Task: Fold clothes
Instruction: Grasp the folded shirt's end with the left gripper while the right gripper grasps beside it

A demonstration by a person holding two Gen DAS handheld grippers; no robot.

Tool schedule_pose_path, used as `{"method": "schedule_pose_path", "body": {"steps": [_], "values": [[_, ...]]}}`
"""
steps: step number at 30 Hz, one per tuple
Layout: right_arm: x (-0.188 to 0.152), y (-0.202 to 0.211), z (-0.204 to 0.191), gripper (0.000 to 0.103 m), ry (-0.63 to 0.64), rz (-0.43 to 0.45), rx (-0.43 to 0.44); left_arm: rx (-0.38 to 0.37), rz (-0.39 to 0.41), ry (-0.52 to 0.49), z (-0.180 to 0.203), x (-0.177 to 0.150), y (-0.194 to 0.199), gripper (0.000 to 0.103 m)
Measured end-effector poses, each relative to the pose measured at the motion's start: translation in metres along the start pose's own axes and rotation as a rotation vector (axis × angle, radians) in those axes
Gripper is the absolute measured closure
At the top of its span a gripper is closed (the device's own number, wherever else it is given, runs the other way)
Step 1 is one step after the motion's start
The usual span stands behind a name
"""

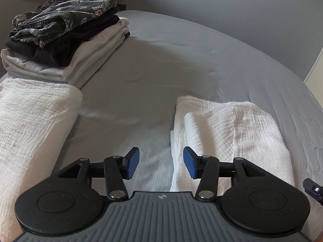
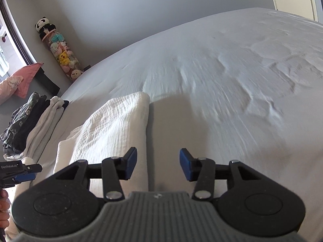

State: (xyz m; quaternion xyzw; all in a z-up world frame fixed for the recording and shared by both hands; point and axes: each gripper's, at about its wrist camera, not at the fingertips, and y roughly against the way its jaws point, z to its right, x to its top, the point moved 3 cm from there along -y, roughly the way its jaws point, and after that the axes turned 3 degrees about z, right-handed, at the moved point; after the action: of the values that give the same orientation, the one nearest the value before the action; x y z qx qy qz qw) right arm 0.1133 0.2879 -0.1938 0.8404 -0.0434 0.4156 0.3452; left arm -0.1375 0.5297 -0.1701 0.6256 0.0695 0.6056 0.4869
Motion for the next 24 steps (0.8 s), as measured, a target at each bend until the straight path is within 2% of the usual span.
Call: {"method": "schedule_pose_path", "body": {"steps": [3,5,10,14,18,21,24], "values": [[0.003,-0.018,0.002,0.050,-0.017,-0.011,0.014,-0.047,0.019,0.011,0.001,0.005,-0.008,0.041],[0.006,-0.030,0.004,0.047,-0.035,-0.015,0.023,-0.052,0.034,0.006,0.003,0.006,-0.014,0.037],[0.021,-0.056,0.011,0.043,-0.109,0.000,0.059,-0.059,0.065,-0.067,0.016,0.009,-0.031,0.032],[0.033,-0.077,0.016,0.043,-0.169,-0.001,0.102,-0.051,0.017,-0.087,0.020,0.010,-0.057,0.028],[0.033,-0.094,0.023,0.043,-0.227,-0.043,0.145,-0.048,-0.086,-0.043,0.013,0.002,-0.079,0.028],[0.033,-0.103,0.023,0.042,-0.231,-0.049,0.161,-0.064,-0.102,-0.025,0.010,-0.001,-0.087,0.023],[0.035,-0.111,0.017,0.042,-0.194,-0.046,0.165,-0.079,-0.100,-0.051,0.015,-0.001,-0.094,0.020]]}}
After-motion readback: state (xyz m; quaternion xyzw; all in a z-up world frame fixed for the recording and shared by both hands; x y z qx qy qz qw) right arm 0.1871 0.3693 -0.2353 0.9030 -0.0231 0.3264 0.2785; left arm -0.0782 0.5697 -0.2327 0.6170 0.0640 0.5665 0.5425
